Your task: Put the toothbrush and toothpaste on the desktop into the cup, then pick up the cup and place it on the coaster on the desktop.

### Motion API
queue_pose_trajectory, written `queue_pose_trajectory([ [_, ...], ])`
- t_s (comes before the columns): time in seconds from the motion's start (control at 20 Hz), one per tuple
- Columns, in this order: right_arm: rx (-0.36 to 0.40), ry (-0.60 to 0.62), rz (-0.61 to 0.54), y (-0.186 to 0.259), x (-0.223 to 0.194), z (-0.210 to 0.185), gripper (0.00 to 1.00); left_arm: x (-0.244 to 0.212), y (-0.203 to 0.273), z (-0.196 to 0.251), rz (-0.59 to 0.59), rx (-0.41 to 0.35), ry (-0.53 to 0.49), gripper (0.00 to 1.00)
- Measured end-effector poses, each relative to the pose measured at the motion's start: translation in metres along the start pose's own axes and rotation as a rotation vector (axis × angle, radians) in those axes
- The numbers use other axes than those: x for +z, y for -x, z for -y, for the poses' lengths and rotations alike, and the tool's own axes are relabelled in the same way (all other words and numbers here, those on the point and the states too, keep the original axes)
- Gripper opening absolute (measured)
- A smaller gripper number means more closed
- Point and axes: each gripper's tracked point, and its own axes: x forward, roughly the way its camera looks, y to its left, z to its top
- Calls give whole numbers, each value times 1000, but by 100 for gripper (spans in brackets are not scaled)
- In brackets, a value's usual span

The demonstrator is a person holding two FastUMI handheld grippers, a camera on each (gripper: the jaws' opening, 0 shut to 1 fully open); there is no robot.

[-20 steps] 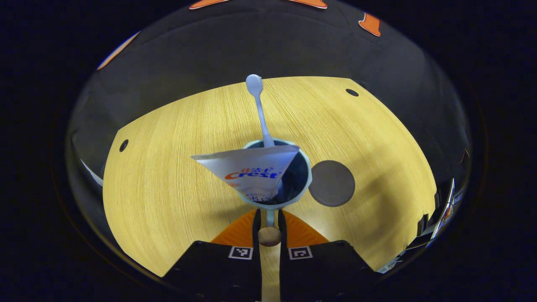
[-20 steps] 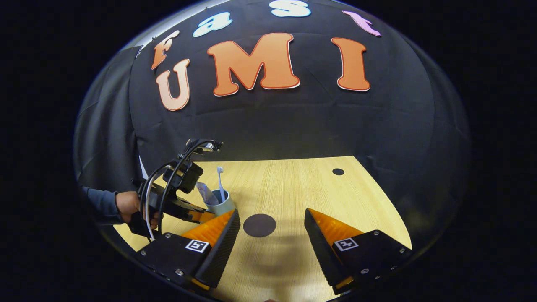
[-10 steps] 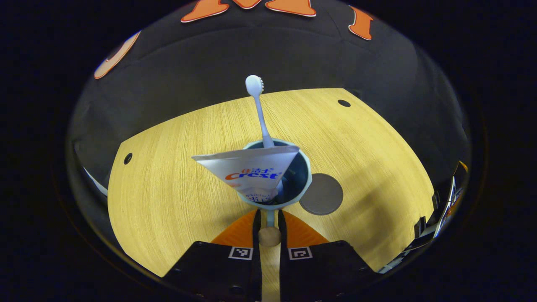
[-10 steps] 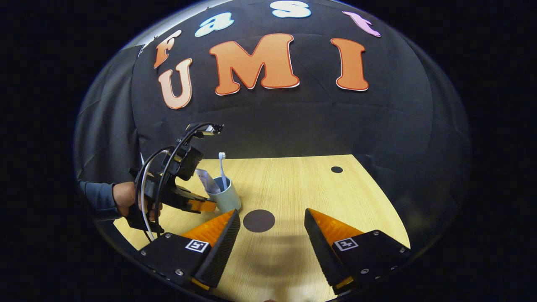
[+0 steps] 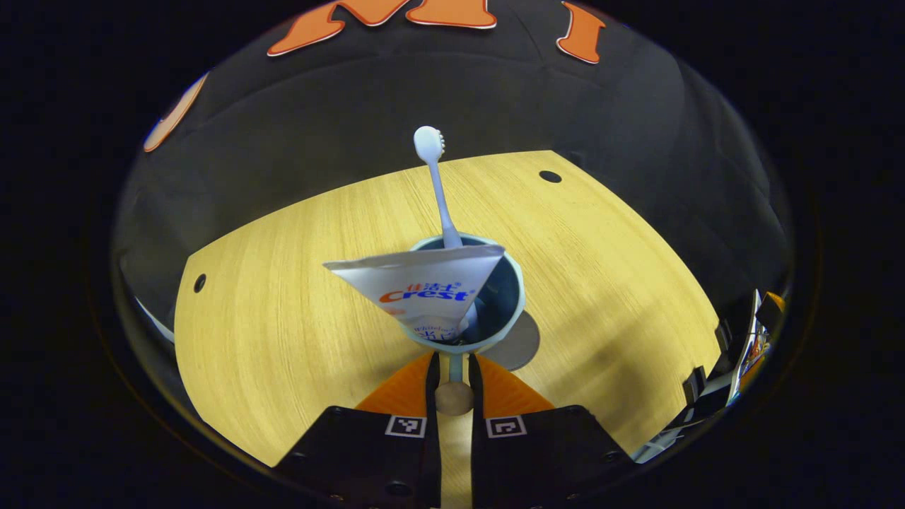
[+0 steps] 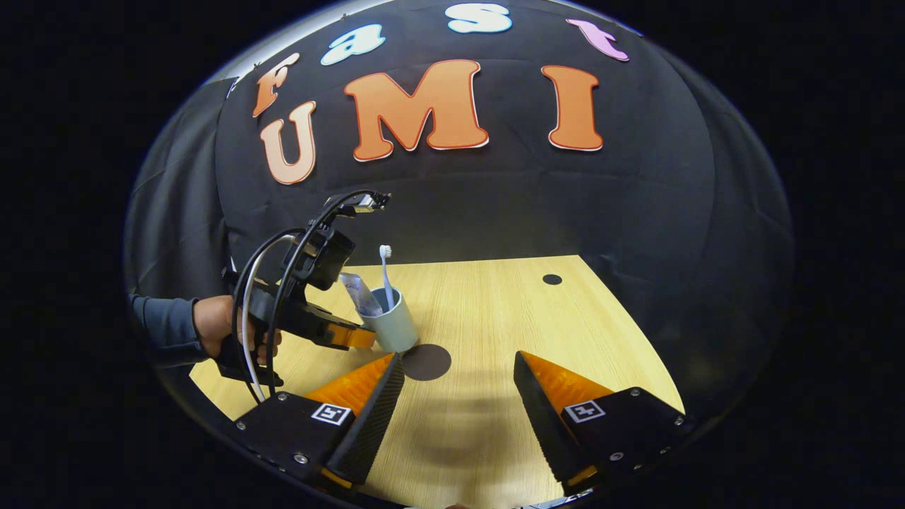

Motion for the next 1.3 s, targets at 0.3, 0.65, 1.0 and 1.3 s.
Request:
queue_pose_trajectory([
  [0.3, -49, -23, -10, 13, -10, 17, 94, -6, -22, 2, -22, -21, -50, 16],
  [0.65, -96, -57, -28, 22, -20, 36, 94, -16, -27, 8, -55, -22, -78, 17],
  [1.0, -86, -68, -42, 20, -25, 37, 94, -16, -30, 9, -41, -7, -85, 19],
  [1.3, -55, -36, -38, 20, -23, 33, 94, -22, -15, 18, -6, -46, -84, 54],
])
